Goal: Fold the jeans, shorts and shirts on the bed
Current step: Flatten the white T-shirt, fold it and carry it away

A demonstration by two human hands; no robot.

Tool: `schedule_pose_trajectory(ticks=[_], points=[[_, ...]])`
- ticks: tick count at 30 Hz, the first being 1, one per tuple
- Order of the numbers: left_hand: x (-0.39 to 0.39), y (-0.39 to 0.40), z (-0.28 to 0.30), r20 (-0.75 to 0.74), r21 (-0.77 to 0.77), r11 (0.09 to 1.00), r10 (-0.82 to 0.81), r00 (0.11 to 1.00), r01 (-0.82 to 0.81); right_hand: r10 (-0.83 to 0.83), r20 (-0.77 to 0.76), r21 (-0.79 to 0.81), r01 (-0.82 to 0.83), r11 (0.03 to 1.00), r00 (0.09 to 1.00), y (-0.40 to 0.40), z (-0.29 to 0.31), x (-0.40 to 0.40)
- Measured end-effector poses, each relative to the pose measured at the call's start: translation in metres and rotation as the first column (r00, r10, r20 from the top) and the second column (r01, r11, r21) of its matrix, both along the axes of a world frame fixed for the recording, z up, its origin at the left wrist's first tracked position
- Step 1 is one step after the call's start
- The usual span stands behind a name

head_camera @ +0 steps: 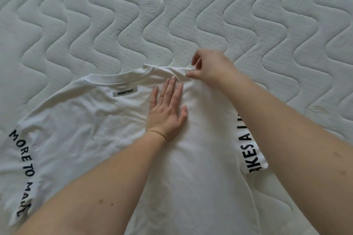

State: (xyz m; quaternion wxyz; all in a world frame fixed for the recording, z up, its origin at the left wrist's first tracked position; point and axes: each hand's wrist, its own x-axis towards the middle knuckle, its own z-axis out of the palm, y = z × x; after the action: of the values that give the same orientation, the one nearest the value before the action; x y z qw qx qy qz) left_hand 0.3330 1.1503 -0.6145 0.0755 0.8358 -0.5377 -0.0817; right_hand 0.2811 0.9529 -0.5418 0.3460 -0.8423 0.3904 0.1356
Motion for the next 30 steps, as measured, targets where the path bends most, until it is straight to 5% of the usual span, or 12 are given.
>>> schedule_pose_trajectory(ticks=[6, 14, 24, 30], points=[[0.000, 0.000, 0.001, -0.041, 0.015, 0.999, 0.036, 0.999, -0.035, 0.171, 0.133, -0.002, -0.172, 0.985, 0.976, 0.023, -0.008, 0.051], [-0.001, 0.000, 0.004, -0.108, -0.048, 0.993, 0.106, 0.988, -0.112, 0.220, -0.030, -0.161, -0.222, 0.962, 0.975, 0.032, -0.018, 0.100], [-0.002, 0.001, 0.002, -0.088, -0.085, 0.989, 0.115, 0.989, -0.122, 0.226, 0.147, 0.117, -0.244, 0.963, 0.963, 0.029, -0.012, 0.100], [-0.002, 0.001, 0.003, -0.088, -0.047, 0.992, 0.112, 0.990, -0.116, 0.218, 0.119, -0.031, -0.215, 0.976, 0.969, 0.030, -0.020, 0.100]])
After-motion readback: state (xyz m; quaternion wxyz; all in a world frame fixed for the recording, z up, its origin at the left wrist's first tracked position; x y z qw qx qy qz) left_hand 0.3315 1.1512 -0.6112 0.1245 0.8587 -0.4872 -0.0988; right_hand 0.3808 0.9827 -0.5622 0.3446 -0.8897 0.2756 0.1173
